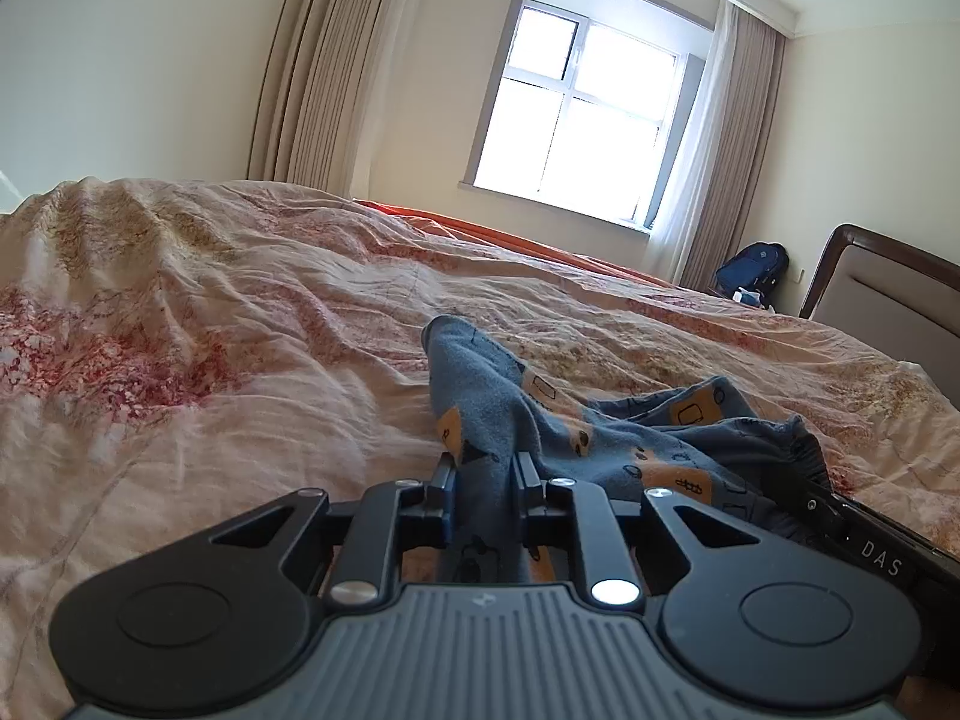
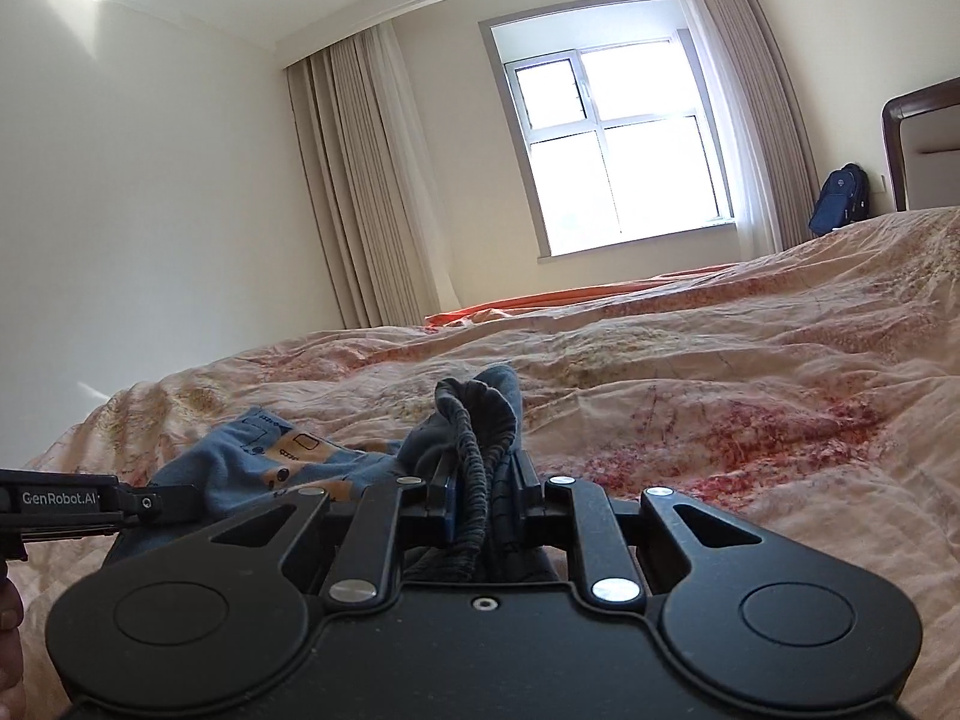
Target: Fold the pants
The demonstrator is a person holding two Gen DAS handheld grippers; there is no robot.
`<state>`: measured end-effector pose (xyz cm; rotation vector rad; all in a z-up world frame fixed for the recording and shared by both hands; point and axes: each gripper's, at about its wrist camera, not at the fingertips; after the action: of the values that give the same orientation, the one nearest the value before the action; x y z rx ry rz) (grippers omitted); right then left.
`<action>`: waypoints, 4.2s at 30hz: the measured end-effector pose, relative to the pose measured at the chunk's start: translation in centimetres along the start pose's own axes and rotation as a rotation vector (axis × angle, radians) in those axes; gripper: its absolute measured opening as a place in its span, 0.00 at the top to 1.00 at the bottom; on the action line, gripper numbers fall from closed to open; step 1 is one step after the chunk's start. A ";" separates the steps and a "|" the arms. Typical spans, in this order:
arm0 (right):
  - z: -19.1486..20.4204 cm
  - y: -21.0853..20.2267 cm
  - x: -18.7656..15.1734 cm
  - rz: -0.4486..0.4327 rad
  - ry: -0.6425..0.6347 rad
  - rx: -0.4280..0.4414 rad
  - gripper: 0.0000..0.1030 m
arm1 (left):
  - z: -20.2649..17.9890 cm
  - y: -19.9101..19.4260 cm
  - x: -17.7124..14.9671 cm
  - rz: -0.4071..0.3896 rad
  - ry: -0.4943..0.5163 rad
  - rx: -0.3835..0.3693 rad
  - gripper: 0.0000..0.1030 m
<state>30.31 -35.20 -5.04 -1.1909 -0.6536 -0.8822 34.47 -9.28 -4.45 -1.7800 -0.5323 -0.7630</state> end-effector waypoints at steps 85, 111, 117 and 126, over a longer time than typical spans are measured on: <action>7.0 -20.1 -12.0 0.010 -0.137 -0.101 0.00 | 1.8 -17.2 -16.8 -0.065 -0.025 0.194 0.00; 6.8 -19.9 -12.2 0.028 -0.125 -0.107 0.00 | 2.0 -17.4 -16.9 -0.062 -0.025 0.200 0.00; 6.8 -20.0 -12.2 0.033 -0.123 -0.107 0.00 | 1.9 -17.4 -17.0 -0.061 -0.023 0.201 0.00; 6.9 -19.8 -12.2 0.039 -0.120 -0.107 0.00 | 1.9 -17.3 -17.0 -0.057 -0.025 0.203 0.00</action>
<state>7.14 -28.15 -3.31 -1.3567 -0.6843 -0.8255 11.39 -1.69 -5.73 -1.5936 -0.6569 -0.7005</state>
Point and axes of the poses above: each gripper's, at about its wrist camera, not at the fingertips, and y roughly the way its jaws point, z to its left, x to its top, and after that the axes turned 15 degrees about z, right-handed
